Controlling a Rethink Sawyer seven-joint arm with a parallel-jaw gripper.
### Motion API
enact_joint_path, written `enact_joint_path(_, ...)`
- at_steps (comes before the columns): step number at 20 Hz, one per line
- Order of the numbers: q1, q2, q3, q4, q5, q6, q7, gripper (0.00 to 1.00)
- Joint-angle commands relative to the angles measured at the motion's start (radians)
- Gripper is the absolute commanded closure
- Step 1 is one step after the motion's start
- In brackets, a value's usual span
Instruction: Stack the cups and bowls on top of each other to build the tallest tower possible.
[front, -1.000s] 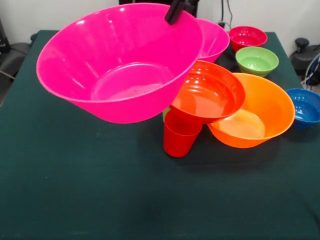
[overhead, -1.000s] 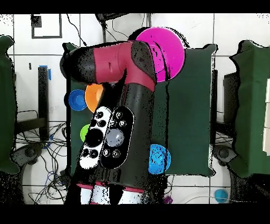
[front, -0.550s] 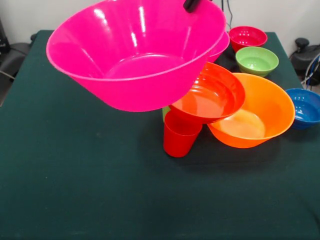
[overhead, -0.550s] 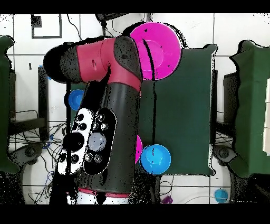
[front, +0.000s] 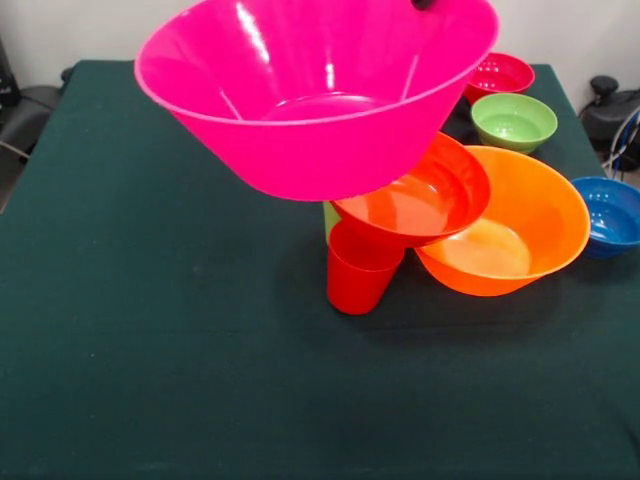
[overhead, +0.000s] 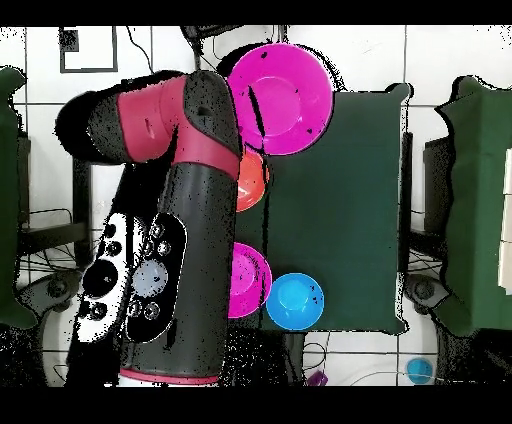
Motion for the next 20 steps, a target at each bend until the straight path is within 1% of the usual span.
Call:
enact_joint_path(1,0.031,0.029,0.041,0.057,0.004,0.037,0.189,1.0)
enact_joint_path(6,0.049,0.03,0.042,0.065,0.008,0.035,0.218,1.0)
enact_joint_path(17,0.083,0.03,0.031,0.129,-0.014,-0.018,0.268,1.0)
enact_joint_path(20,0.088,0.042,0.031,0.131,-0.017,-0.023,0.286,1.0)
